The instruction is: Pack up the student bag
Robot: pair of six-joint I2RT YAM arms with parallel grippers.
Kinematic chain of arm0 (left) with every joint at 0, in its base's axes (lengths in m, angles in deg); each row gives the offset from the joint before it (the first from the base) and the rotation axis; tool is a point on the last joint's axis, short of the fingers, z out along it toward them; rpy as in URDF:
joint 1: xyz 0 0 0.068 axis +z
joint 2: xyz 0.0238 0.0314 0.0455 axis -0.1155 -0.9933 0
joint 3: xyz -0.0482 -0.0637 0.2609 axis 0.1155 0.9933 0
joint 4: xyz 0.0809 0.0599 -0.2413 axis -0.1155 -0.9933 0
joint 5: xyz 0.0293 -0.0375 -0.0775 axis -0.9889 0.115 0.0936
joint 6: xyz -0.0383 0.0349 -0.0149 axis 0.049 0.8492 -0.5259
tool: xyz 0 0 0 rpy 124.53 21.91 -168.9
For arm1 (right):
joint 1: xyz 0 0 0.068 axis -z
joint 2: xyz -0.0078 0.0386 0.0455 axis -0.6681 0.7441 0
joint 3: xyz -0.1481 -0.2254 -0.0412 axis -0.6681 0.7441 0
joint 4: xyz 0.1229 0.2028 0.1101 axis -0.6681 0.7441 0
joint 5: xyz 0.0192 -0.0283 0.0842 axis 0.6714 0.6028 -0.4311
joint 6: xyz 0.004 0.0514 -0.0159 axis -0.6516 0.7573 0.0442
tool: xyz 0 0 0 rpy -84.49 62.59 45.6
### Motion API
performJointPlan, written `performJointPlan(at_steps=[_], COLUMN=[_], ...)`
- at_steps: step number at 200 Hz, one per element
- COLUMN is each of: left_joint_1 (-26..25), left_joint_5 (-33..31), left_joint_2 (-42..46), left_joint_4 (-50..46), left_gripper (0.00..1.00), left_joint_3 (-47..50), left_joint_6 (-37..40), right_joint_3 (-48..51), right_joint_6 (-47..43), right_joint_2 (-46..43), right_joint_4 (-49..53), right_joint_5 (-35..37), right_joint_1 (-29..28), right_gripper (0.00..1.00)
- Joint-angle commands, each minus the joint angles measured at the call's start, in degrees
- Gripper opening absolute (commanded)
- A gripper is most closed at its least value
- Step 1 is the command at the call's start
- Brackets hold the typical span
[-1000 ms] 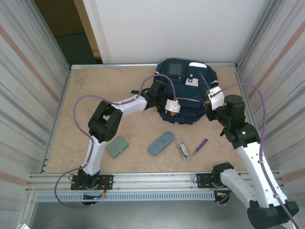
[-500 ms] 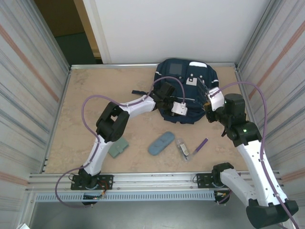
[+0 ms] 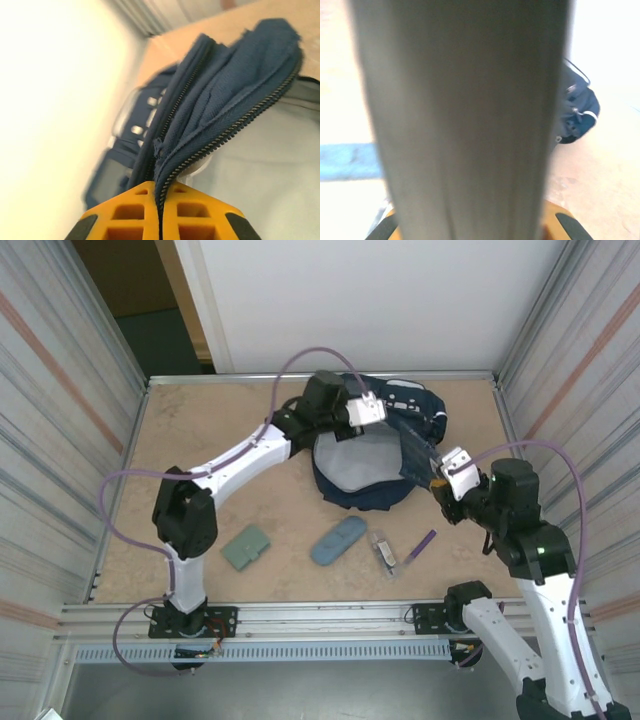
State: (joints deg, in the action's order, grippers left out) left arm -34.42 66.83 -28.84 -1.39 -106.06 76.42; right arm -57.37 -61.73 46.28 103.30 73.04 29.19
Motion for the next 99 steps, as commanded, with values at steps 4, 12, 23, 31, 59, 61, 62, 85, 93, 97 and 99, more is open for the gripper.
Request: performJointPlan(at_steps=[4, 12, 23, 31, 59, 61, 62, 85, 93, 97, 99], left_joint_1=[0.6, 0.6, 0.6, 0.5, -0.4, -0.5, -0.5, -1.0, -1.0, -1.0, -1.0], left_joint_5=[-5.1, -5.1, -4.4, -3.6, 0.0, 0.2, 0.2, 1.7, 1.1, 0.8, 0.7], left_joint_2=[0.8, 0.3, -0.1, 0.2, 3.1, 3.2, 3.4, 5.0, 5.5, 5.8, 5.8], left_joint_4=[3.1, 2.2, 0.9, 0.9, -0.5, -0.8, -0.9, -4.2, -4.5, -4.6, -4.6], left_gripper=[0.0, 0.0, 0.0, 0.0, 0.0, 0.0, 0.0, 0.0, 0.0, 0.0, 0.0], left_joint_3=[-5.5, -7.6, -9.4, -9.7, -7.3, -7.1, -7.1, -7.1, -7.0, -6.9, -6.9], left_joint_6=[-2.5, -2.1, -2.0, -2.0, -0.6, -0.5, -0.5, -0.6, -0.7, -1.1, -1.3], right_joint_3=[-5.1, -5.5, -4.9, -4.1, 2.3, 3.1, 3.3, 6.0, 4.8, 4.3, 4.0], right_joint_6=[-14.0, -16.4, -16.7, -16.4, -18.1, -19.0, -19.4, -28.4, -30.9, -31.9, -32.5], right_joint_2=[-0.4, 0.1, 1.0, 2.0, 5.2, 5.7, 5.9, 12.4, 15.3, 16.5, 17.3], right_joint_4=[16.0, 18.4, 17.5, 14.5, -6.1, -8.8, -9.3, -26.2, -28.1, -29.1, -29.5], right_joint_5=[-18.3, -20.8, -21.3, -19.9, -1.5, 0.3, 1.2, 13.2, 14.2, 15.0, 15.4], right_joint_1=[-0.4, -0.8, -1.9, -3.4, -13.1, -14.4, -14.8, -17.9, -17.8, -17.6, -17.5], right_gripper=[0.0, 0.0, 0.0, 0.0, 0.0, 0.0, 0.0, 0.0, 0.0, 0.0, 0.0])
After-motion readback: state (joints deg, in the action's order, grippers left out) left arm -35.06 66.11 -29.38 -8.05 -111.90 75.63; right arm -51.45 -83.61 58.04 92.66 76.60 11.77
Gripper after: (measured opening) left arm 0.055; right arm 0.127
